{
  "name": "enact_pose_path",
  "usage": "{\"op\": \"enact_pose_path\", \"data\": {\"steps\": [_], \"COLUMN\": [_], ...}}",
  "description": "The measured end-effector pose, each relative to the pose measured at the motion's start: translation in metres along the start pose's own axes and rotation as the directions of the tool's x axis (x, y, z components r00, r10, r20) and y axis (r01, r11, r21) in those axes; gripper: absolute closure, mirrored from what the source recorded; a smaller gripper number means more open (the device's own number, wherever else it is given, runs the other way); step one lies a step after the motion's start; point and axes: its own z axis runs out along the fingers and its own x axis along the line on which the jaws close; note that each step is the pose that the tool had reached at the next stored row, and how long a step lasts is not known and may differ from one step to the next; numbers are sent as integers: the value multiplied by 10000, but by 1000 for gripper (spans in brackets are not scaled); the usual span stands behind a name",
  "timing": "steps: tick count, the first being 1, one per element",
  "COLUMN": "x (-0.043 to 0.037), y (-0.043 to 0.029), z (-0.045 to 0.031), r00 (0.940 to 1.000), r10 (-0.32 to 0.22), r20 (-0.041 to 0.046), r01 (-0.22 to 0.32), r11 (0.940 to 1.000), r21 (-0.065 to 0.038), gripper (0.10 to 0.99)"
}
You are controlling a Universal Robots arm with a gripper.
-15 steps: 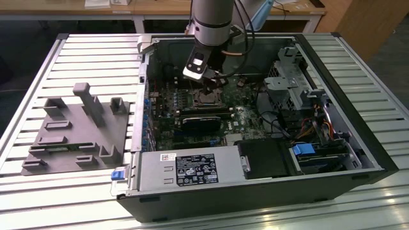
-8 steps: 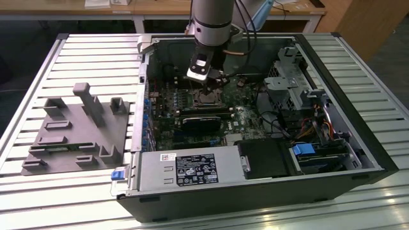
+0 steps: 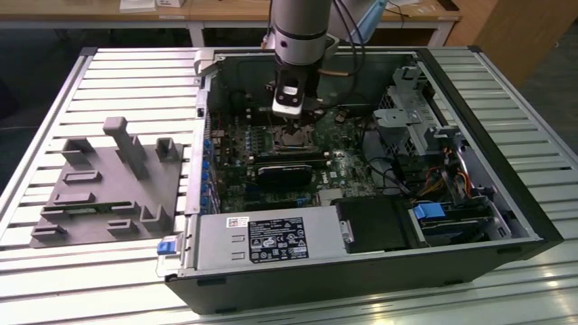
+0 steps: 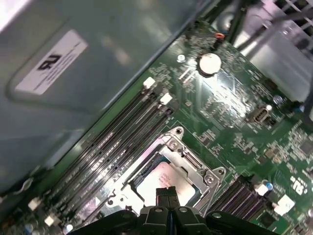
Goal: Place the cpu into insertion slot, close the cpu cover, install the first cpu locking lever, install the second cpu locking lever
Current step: 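Close the cpu cover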
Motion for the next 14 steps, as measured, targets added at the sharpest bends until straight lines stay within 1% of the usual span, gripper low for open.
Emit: {"op": "enact_pose_path", "data": {"steps": [2,4,7,9,11,14], "x": [0,0,0,0,0,0], "y": [0,0,0,0,0,0], "z": [1,1,3,4,5,6], "r00": [9994,9974,9919,9867,9802,9681], "r10": [-360,-719,-1272,-1627,-1981,-2506], "r20": [-5,-10,-18,-24,-30,-40], "r01": [360,719,1272,1627,1981,2507], "r11": [9994,9974,9919,9867,9802,9681], "r21": [10,21,35,45,54,68], "gripper": [980,980,980,980,980,980]}}
